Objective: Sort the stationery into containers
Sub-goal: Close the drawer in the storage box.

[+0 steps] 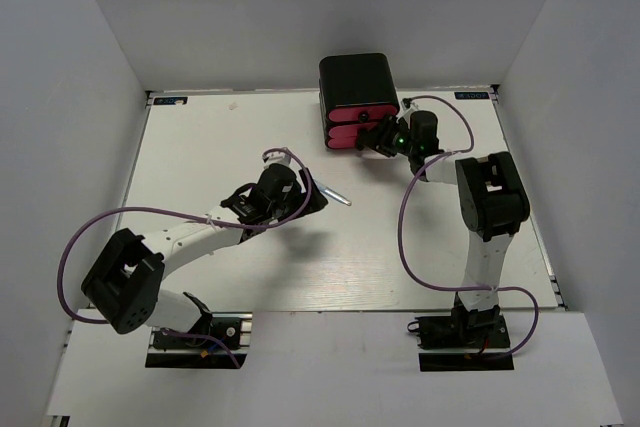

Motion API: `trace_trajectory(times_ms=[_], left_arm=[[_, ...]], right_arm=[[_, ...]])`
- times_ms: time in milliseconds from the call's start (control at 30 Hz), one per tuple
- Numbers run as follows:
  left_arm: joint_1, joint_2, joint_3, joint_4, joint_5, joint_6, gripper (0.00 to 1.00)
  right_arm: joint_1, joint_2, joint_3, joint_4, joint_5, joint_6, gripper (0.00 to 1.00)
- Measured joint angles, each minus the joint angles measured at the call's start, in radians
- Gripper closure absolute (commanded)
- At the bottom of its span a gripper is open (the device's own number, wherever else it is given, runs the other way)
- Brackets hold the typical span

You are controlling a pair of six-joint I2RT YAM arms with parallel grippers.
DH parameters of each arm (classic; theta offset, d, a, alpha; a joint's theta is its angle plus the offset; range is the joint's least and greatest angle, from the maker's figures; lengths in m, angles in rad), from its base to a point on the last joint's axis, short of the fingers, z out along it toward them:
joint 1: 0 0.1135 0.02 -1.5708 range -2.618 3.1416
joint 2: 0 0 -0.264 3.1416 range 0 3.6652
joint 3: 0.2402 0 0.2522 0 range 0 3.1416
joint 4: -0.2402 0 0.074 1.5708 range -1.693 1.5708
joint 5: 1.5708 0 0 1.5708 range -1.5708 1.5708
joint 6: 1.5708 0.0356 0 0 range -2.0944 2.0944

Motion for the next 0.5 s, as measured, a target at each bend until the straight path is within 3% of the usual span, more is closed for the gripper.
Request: trace_trajectory(times_ms=[333,400,500], left_arm=[[0.0,0.0,0.0,-0.016,0.0,-0.004,0.15],[0.0,0.0,0.0,-0.018,0.0,-0.004,0.15],[0.0,0.0,0.002,-0.023,0.0,-0.004,0.15]], right_arm=[[0.0,0.016,0.039,0.026,0.016,0.063,0.7],[0.0,0.019,0.044,0.026,0.016,0.072,0.7],[0.0,0.021,0.044,0.03,0.015,0.075,0.59]])
